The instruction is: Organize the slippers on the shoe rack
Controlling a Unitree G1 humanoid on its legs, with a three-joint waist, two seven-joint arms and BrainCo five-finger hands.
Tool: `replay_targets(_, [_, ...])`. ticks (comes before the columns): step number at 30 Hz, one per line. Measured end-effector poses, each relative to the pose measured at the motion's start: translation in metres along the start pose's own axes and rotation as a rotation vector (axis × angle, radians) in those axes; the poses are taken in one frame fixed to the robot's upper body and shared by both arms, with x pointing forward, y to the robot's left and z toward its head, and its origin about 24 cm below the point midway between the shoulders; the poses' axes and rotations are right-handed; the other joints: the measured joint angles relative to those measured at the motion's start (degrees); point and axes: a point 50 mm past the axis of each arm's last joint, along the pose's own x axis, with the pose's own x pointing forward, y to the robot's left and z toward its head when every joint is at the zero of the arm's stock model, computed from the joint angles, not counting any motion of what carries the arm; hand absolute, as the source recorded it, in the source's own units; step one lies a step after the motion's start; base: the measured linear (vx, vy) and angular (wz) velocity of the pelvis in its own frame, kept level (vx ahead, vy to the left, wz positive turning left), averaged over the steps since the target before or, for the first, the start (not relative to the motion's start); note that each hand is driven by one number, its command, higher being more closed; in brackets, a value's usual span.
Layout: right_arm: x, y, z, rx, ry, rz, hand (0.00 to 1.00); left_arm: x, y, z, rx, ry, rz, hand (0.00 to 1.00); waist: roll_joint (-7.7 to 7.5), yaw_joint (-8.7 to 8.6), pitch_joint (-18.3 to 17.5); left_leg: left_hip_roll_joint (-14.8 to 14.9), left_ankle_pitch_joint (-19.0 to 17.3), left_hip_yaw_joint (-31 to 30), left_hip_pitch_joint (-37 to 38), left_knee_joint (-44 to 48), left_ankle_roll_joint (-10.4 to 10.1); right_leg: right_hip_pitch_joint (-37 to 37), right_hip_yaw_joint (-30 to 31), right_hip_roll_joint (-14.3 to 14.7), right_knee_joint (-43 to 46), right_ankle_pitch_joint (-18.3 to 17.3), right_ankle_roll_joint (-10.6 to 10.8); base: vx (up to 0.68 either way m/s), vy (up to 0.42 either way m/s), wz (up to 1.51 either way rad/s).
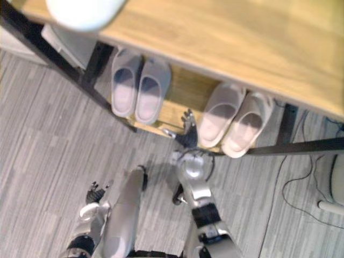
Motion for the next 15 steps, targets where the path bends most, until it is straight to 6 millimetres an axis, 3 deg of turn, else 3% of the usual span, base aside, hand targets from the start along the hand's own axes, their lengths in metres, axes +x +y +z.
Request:
replay_targets(5, [-0.038,-0.014,-0.046,-0.156,0.166,0.066,0.00,-0.005,-0.004,-0.022,0.175,0.064,-0.113,0.00,-1.69,-1.46,-5.67,0.42,5.13,2.07,10.96,-15.40,0.68,9.67,-0.04,2.61,-15.17,5.91,1.04,0.15,0.045,-0.14])
replay_targets(8, [-0.057,-0.023,-0.079,-0.225,0.310,0.085,0.00,-0.010,-0.003,-0.039,0.277,0.119,-0.158,0.00,-2.16,-3.35,-9.18,0.44,7.25,3.03,17.39,-22.30,0.87,15.33,0.11,3.75,-22.49,8.59,1.97,0.17,0.050,-0.17])
replay_targets(15, [-0.105,-0.058,-0.140,-0.370,0.641,0.054,0.00,-0.026,0.000,-0.069,0.372,0.216,-0.205,0.00,0.64,-4.18,-15.13,0.67,10.98,5.95,27.74,-34.82,1.13,24.87,1.41,6.26,-36.68,14.70,3.30,0.12,0.034,-0.20])
